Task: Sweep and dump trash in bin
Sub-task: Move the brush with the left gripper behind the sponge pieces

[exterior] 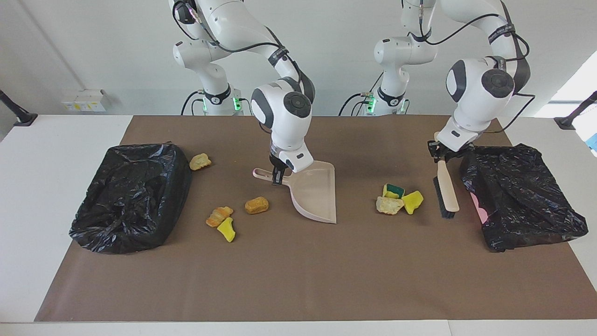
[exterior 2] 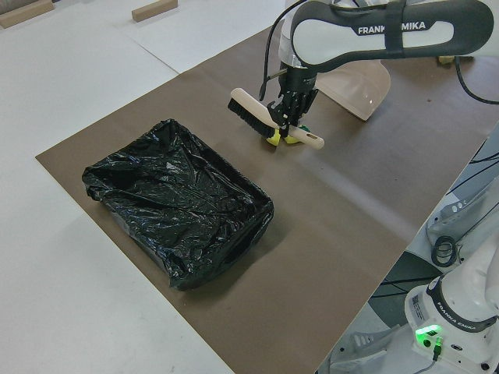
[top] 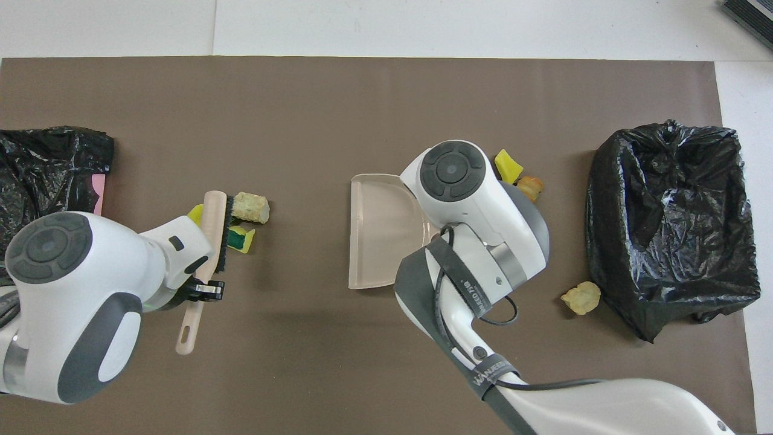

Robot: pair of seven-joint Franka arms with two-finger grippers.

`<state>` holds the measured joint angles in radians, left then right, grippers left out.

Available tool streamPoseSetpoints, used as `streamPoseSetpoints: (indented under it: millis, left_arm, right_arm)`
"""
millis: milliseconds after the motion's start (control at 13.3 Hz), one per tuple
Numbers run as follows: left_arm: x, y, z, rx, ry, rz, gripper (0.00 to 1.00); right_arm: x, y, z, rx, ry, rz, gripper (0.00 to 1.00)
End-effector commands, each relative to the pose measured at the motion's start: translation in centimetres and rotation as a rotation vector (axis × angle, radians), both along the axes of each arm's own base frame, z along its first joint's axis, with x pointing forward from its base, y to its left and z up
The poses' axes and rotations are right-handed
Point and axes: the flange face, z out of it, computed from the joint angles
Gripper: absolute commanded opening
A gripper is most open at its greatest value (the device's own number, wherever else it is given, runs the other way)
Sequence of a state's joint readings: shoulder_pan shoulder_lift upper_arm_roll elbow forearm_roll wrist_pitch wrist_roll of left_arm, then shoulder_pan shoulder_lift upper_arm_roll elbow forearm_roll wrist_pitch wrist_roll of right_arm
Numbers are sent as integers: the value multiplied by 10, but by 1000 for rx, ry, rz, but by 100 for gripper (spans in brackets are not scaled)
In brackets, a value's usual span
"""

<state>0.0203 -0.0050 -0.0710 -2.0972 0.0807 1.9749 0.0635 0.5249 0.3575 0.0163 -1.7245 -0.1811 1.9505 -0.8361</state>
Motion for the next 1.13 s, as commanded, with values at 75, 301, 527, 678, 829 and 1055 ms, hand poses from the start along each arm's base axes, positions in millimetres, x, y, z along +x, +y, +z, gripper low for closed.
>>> streamPoseSetpoints:
  millis: [75,301,527,678,829,1055]
  left_arm:
    - [-4,-2,-32,13,11,-5,0]
    - [-15,-38,-65,11,-26,27,0]
    - [-26,-78,-71,4,-28,-1,0]
    - [-42,-102,-76,4,-15,1,0]
    - [-52,-136,-74,-34,-13,-25,0]
    - [-72,-190,-70,-103,0,-69,0]
  right_arm:
    - [2,-3,-1,8,-19,-17,0]
    - [3,-5,-2,7,-18,-20,0]
    - [3,-5,-3,8,-19,-20,0]
    - [4,-6,-3,9,-20,-22,0]
    - [3,-6,-6,12,-24,-20,0]
    - [3,-6,-7,14,-26,-21,0]
